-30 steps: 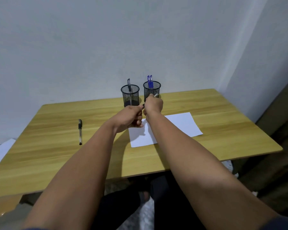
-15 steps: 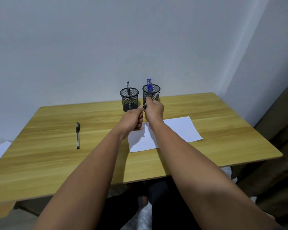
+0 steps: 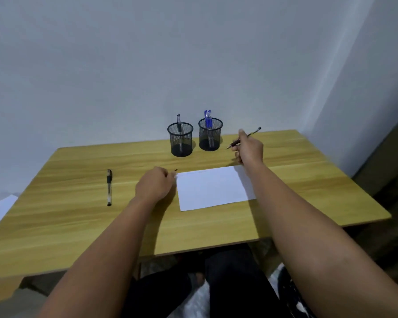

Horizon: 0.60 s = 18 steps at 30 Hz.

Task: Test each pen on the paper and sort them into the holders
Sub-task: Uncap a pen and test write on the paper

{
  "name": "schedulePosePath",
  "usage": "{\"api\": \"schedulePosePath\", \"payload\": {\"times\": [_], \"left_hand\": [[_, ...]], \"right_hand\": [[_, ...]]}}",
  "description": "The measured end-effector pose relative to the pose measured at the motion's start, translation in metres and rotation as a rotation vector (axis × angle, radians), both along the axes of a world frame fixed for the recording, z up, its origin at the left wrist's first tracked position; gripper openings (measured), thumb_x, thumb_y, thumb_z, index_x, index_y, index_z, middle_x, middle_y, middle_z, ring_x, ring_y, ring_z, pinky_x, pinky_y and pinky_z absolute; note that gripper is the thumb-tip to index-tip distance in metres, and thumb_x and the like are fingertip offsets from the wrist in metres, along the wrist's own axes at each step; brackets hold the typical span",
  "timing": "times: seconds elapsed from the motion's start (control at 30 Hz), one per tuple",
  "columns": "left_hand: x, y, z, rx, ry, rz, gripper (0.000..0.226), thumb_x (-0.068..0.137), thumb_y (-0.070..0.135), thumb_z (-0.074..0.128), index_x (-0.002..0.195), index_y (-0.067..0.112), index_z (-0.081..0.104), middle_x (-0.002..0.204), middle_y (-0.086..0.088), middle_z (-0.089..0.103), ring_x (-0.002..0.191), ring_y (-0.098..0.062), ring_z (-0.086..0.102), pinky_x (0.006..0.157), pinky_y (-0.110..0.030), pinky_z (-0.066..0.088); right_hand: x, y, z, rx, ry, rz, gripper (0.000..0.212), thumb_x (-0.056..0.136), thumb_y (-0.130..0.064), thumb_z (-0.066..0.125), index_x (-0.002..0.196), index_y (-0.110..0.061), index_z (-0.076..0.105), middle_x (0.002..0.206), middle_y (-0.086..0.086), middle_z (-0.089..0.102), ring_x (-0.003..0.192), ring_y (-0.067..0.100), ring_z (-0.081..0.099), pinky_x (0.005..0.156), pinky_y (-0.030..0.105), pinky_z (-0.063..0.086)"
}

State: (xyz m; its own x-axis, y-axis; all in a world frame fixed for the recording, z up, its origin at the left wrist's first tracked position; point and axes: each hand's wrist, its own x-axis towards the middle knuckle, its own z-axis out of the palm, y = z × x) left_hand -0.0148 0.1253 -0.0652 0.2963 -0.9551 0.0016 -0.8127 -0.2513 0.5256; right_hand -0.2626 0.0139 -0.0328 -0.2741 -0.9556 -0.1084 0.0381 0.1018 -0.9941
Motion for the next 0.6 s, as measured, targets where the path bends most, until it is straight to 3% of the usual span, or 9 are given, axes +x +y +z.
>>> {"api": "schedulePosePath", "payload": {"times": [0.13, 0.27, 0.37, 0.47, 0.6], "left_hand": [[0.021, -0.011, -0.010, -0.092, -0.335, 0.056, 0.034, 0.101, 0.038, 0.050, 0.095, 0.015, 0.074, 0.097, -0.009, 0.066, 0.085, -0.032, 0.061, 0.069, -0.037, 0.050], [0.035, -0.015, -0.018, -0.067, -0.467, 0.057, 0.034, 0.100, 0.040, 0.051, 0.105, 0.018, 0.076, 0.105, -0.008, 0.061, 0.095, -0.031, 0.061, 0.074, -0.041, 0.054], [0.030, -0.016, -0.025, -0.177, -0.517, 0.031, 0.033, 0.098, 0.038, 0.052, 0.113, 0.017, 0.073, 0.113, -0.010, 0.062, 0.103, -0.034, 0.057, 0.080, -0.046, 0.051], [0.017, -0.015, -0.029, -0.407, -0.493, -0.223, 0.043, 0.095, 0.041, 0.045, 0.118, 0.017, 0.073, 0.115, -0.006, 0.066, 0.099, -0.034, 0.058, 0.077, -0.042, 0.051], [0.003, -0.013, -0.039, -0.314, -0.364, -0.495, 0.053, 0.095, 0.056, 0.041, 0.127, 0.023, 0.067, 0.138, 0.002, 0.061, 0.123, -0.025, 0.054, 0.098, -0.043, 0.046]], "right_hand": [[-0.016, 0.008, -0.012, -0.031, -0.029, 0.049, 0.032, 0.101, -0.029, 0.074, 0.078, -0.009, 0.070, 0.064, 0.006, 0.072, 0.043, 0.013, 0.050, 0.040, 0.020, 0.041], [-0.012, 0.010, -0.015, -0.064, -0.007, 0.103, 0.025, 0.102, -0.021, 0.073, 0.080, -0.013, 0.063, 0.073, 0.014, 0.072, 0.045, 0.016, 0.056, 0.043, 0.022, 0.045], [0.001, 0.009, -0.019, -0.074, 0.015, 0.173, 0.023, 0.105, -0.020, 0.068, 0.084, -0.011, 0.065, 0.077, 0.016, 0.075, 0.043, 0.014, 0.056, 0.044, 0.021, 0.047], [0.017, 0.009, -0.028, -0.069, -0.036, 0.230, 0.016, 0.106, -0.015, 0.065, 0.093, -0.006, 0.066, 0.072, 0.015, 0.072, 0.044, 0.014, 0.053, 0.043, 0.024, 0.045], [0.026, 0.006, -0.052, -0.019, -0.070, 0.290, 0.016, 0.106, -0.010, 0.064, 0.092, -0.003, 0.067, 0.074, 0.018, 0.069, 0.050, 0.018, 0.055, 0.045, 0.026, 0.046]]}}
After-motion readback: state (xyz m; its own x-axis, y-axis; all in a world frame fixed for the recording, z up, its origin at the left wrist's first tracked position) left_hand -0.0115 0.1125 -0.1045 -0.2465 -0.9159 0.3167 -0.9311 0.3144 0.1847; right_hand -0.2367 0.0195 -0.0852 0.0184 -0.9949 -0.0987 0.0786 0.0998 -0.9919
